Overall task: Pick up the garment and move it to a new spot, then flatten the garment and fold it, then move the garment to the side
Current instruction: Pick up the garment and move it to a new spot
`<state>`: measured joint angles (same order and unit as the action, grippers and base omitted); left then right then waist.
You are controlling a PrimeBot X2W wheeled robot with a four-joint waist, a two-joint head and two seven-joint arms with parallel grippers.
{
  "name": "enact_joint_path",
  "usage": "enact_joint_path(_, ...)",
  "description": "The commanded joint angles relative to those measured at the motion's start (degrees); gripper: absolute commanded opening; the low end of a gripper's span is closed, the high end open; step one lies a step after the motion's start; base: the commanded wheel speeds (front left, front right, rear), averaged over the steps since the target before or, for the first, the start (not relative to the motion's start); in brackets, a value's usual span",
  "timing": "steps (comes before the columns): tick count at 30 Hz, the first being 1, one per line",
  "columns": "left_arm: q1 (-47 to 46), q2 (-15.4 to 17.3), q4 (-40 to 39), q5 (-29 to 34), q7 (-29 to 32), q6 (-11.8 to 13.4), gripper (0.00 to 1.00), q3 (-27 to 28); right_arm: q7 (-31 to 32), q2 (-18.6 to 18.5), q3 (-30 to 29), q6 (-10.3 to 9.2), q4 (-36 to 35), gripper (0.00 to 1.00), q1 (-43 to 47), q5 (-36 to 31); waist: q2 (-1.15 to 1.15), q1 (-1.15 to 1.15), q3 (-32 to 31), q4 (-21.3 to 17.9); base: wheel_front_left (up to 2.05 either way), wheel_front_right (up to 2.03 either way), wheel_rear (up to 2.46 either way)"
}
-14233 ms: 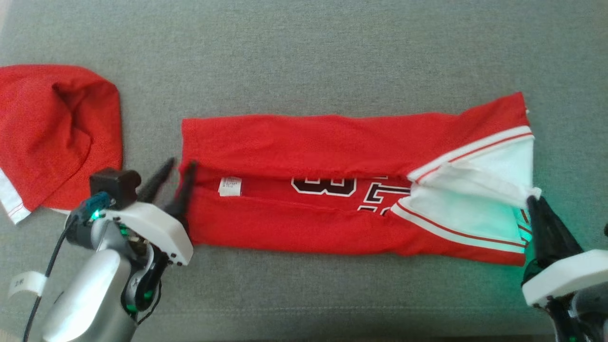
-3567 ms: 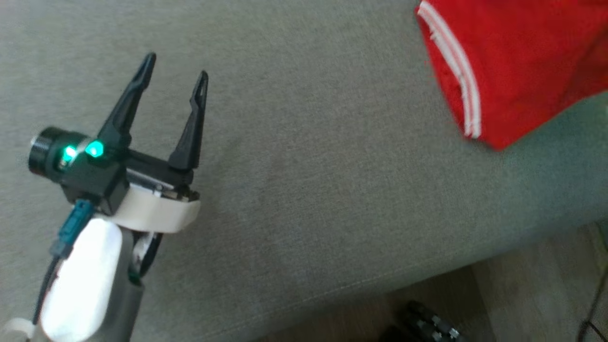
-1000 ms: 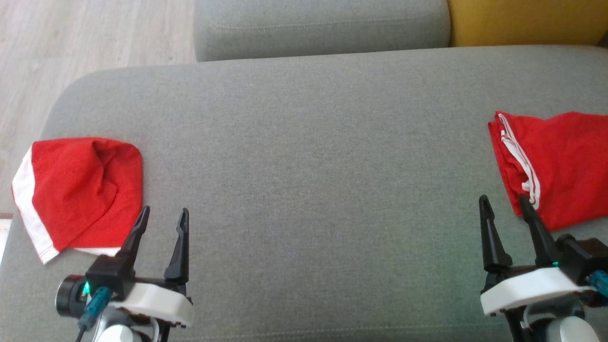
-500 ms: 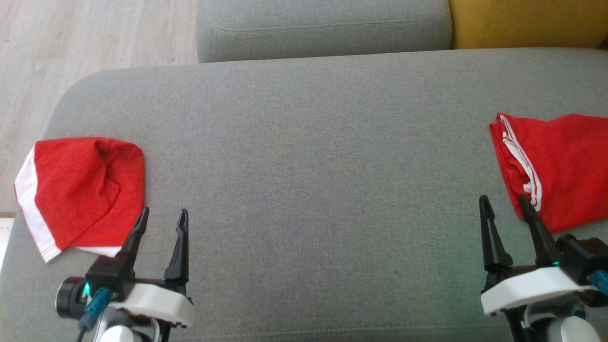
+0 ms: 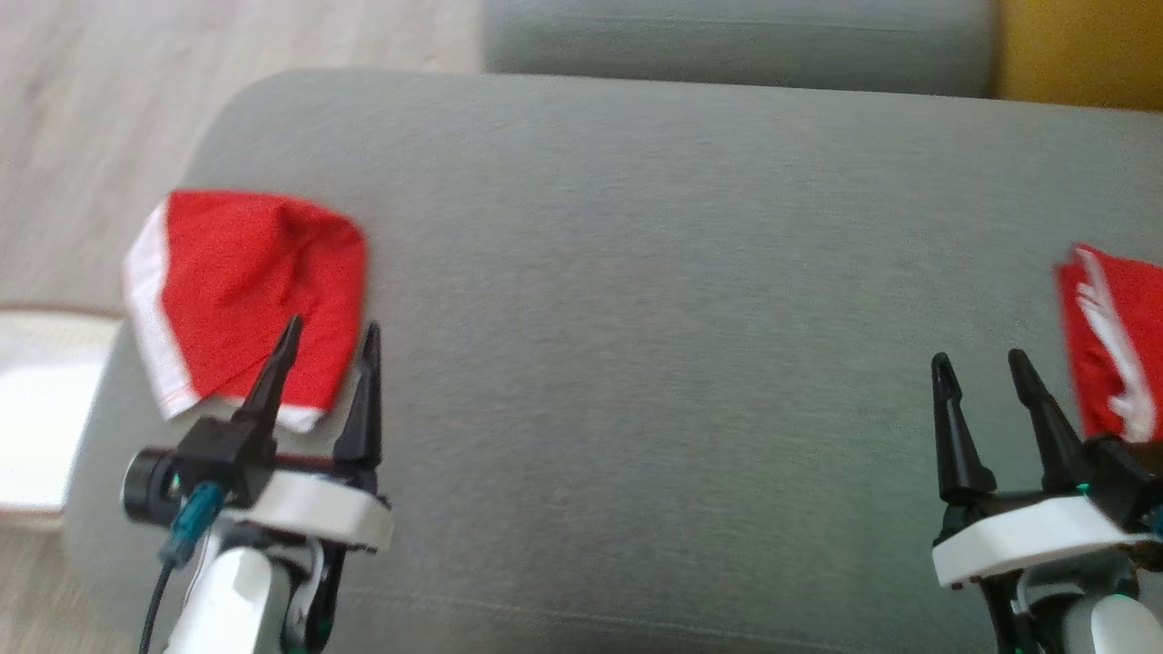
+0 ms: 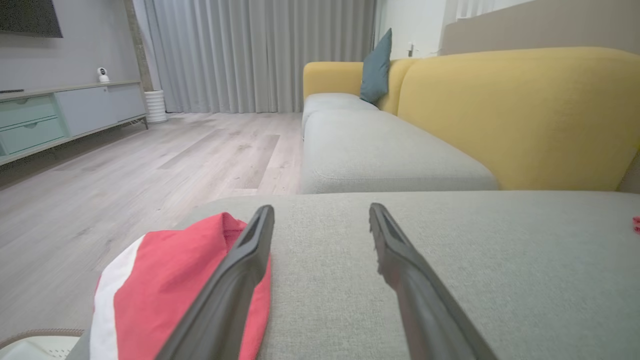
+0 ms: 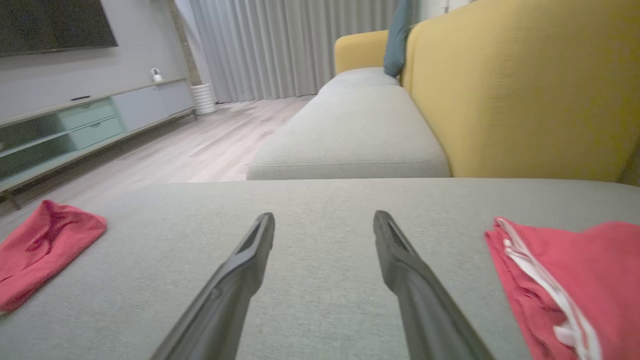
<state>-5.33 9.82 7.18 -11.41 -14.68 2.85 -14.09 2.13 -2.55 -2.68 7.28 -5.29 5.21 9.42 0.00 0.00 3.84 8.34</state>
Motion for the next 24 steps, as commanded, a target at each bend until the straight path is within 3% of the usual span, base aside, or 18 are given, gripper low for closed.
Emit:
enact_joint_path(1,-3.5,-0.1,-1.8,0.2,-0.3,-0.4,1.00,1.9,0.2,-0.3,1.1,0.21,-2.8,1.00,-3.1,-0.6,0.00,0.00,1.6,5.1,0.00,0.00,0.00)
enact_joint_path(10,-5.9,-1.9,-2.9,1.0,-0.3,-1.6,1.00,3.7,1.8,-0.3,2.0,0.21,-4.8,1.00,-4.6,-1.6,0.00,0.00,2.4,12.8,0.00,0.00,0.00)
enact_joint_path(24,-5.0,-3.3,-2.9,2.4,-0.3,-2.8,1.00,7.7,2.8,-0.3,2.3,0.21,-6.4,1.00,-5.1,-1.9,0.00,0.00,3.8,13.9,0.00,0.00,0.00)
